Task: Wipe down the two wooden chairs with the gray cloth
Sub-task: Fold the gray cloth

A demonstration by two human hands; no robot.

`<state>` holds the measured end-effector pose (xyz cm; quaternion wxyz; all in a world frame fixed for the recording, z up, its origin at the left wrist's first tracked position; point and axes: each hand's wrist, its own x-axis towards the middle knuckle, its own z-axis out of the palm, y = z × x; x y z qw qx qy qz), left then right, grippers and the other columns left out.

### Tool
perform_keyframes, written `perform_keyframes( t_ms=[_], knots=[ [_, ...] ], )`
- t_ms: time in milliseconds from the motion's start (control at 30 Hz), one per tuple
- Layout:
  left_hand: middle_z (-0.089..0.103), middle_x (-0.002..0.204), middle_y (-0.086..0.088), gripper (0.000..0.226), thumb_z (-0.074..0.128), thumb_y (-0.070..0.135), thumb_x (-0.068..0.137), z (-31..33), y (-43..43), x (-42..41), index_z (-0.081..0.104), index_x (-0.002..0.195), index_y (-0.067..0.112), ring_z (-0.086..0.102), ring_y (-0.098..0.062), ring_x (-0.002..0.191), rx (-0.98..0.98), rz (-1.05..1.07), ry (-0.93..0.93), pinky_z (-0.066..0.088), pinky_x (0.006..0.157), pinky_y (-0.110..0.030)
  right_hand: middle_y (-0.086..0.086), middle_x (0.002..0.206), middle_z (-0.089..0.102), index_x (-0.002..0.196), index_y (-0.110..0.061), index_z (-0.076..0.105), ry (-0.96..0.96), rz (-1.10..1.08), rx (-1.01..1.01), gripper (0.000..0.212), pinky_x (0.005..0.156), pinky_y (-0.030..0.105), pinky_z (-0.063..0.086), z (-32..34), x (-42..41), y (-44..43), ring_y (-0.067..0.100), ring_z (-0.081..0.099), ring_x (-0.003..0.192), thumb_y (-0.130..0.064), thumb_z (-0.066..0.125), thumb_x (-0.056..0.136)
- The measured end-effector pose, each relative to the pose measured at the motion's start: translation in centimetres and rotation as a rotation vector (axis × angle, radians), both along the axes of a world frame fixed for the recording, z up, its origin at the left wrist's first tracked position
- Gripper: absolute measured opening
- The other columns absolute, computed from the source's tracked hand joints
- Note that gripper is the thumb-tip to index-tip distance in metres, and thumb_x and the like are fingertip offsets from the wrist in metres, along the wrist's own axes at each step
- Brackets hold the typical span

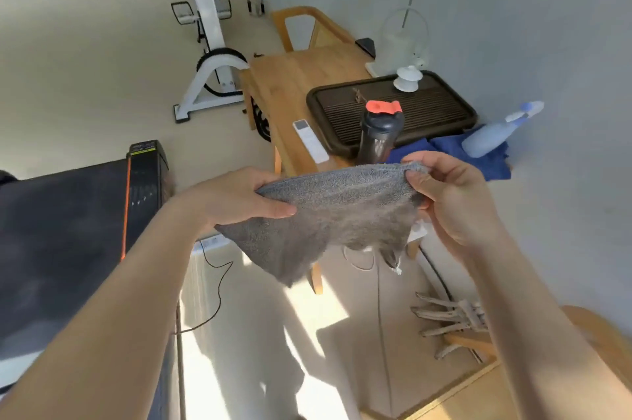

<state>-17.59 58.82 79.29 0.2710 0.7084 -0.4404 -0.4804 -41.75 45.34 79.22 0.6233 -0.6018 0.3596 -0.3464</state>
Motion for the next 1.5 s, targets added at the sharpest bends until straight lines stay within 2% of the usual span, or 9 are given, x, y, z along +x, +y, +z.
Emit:
perform_keyframes(
  t_ms=[300,433,533,667,800,900,1100,1233,1500],
  knots=[
    [0.071,0.09,-0.009,0.027,0.081,0.02,0.072,-0.7,0.1,8.7,0.068,0.096,0.021,0.069,-0.022,0.076,-0.131,0.553,0.403,0.056,0.067,-0.036,0.009,0.068,0.048,0.066,-0.016,0.051,0.131,0.183,0.058,0.028,0.055,0.03,0.04,-1.0,11.5,-2.9,0.019,0.046,0.065,0.0,0.06,0.087],
    [0.068,0.1,-0.013,0.051,0.058,-0.008,0.086,-0.5,-1.3,11.9,0.064,0.122,0.028,0.067,-0.027,0.093,-0.208,0.465,0.541,0.058,0.074,-0.037,0.002,0.057,0.045,0.064,-0.008,0.049,0.431,0.401,-0.392,0.03,0.055,0.027,0.033,-0.9,15.8,-5.7,0.01,0.04,0.054,-0.017,0.066,0.086],
    [0.065,0.097,-0.012,0.033,0.054,-0.006,0.091,-0.4,-3.4,14.2,0.074,0.098,0.019,0.062,-0.025,0.086,-0.16,0.493,0.303,0.052,0.066,-0.031,-0.003,0.056,0.043,0.062,-0.015,0.045,0.587,0.539,-0.537,0.035,0.054,0.025,0.032,-0.8,19.7,-7.3,0.01,0.04,0.052,-0.028,0.062,0.09],
    [0.067,0.087,-0.011,0.039,0.047,-0.006,0.092,0.3,-7.6,17.2,0.076,0.074,0.012,0.06,-0.021,0.076,-0.207,0.65,0.223,0.05,0.059,-0.027,0.004,0.078,0.057,0.08,-0.013,0.052,0.417,0.581,-0.157,0.022,0.052,0.02,0.048,-0.7,24.9,-8.7,0.013,0.061,0.067,-0.026,0.053,0.097],
    [0.068,0.114,-0.017,0.043,0.04,-0.022,0.086,1.3,-11.4,21.0,0.065,0.114,-0.001,0.067,-0.028,0.104,-0.299,0.576,0.6,0.056,0.084,-0.03,0.014,0.092,0.069,0.099,-0.011,0.06,0.173,0.508,0.121,0.013,0.064,0.035,0.061,-1.1,29.8,-10.6,0.02,0.071,0.078,-0.012,0.047,0.1],
    [0.068,0.119,-0.012,0.053,0.051,-0.023,0.083,1.1,-15.1,23.7,0.06,0.125,0.008,0.067,-0.024,0.108,-0.259,0.394,0.327,0.052,0.095,-0.03,0.014,0.09,0.07,0.098,-0.012,0.064,0.093,0.401,0.18,0.024,0.063,0.028,0.059,-1.9,33.4,-12.7,0.016,0.071,0.075,-0.002,0.042,0.1],
    [0.07,0.066,0.01,0.017,0.075,0.008,0.079,0.8,-22.5,31.1,0.075,0.076,0.024,0.065,-0.002,0.06,-0.258,0.29,-0.196,0.05,0.058,-0.014,0.017,0.098,0.072,0.101,-0.008,0.07,0.04,0.279,0.31,0.027,0.068,0.032,0.06,-2.8,40.5,-17.0,0.024,0.07,0.092,-0.01,0.043,0.101],
    [0.058,0.073,0.01,0.008,0.078,0.033,0.075,1.0,-26.8,36.9,0.072,0.071,0.035,0.052,0.002,0.071,-0.305,0.076,-0.536,0.039,0.062,-0.014,0.013,0.1,0.073,0.098,-0.011,0.073,-0.016,0.251,0.343,0.028,0.086,0.031,0.057,-2.8,45.2,-19.0,0.021,0.07,0.095,-0.027,0.05,0.099],
    [0.057,0.088,0.009,0.027,0.079,0.047,0.068,2.4,-32.5,41.0,0.07,0.062,0.023,0.052,-0.006,0.086,-0.329,-0.3,-0.577,0.045,0.081,-0.032,0.008,0.09,0.072,0.102,-0.021,0.072,0.141,0.012,0.077,0.024,0.059,0.027,0.058,-2.2,47.3,-20.8,0.014,0.069,0.075,-0.005,0.056,0.095]
  ],
)
